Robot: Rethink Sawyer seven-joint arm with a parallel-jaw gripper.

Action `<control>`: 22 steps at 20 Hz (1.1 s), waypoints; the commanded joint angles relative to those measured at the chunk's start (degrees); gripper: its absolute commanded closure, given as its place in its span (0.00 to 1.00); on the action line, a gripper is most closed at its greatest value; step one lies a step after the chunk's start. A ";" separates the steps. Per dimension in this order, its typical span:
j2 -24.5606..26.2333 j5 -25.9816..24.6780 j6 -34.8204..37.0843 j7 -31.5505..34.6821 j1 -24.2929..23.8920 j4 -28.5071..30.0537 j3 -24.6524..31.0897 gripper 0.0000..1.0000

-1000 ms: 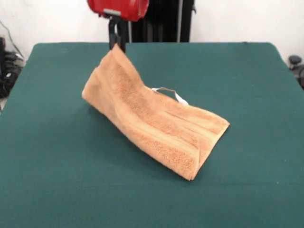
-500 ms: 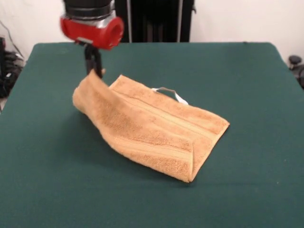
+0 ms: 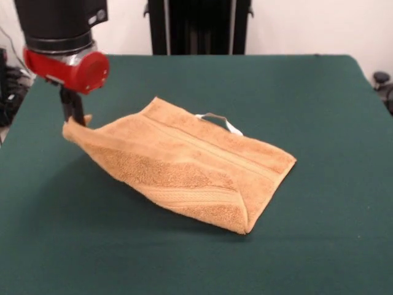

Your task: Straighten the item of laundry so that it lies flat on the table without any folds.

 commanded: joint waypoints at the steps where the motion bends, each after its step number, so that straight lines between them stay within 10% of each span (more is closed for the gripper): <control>1: 4.09 -0.44 9.20 -9.57 0.78 -10.53 6.97 1.00; 12: 7.02 -2.16 8.26 -11.96 1.20 -14.44 7.28 1.00; 13: 6.85 -2.49 8.30 -12.84 1.21 -14.26 7.32 0.00; 22: 3.83 -0.54 11.33 -5.54 3.17 -11.51 4.16 0.00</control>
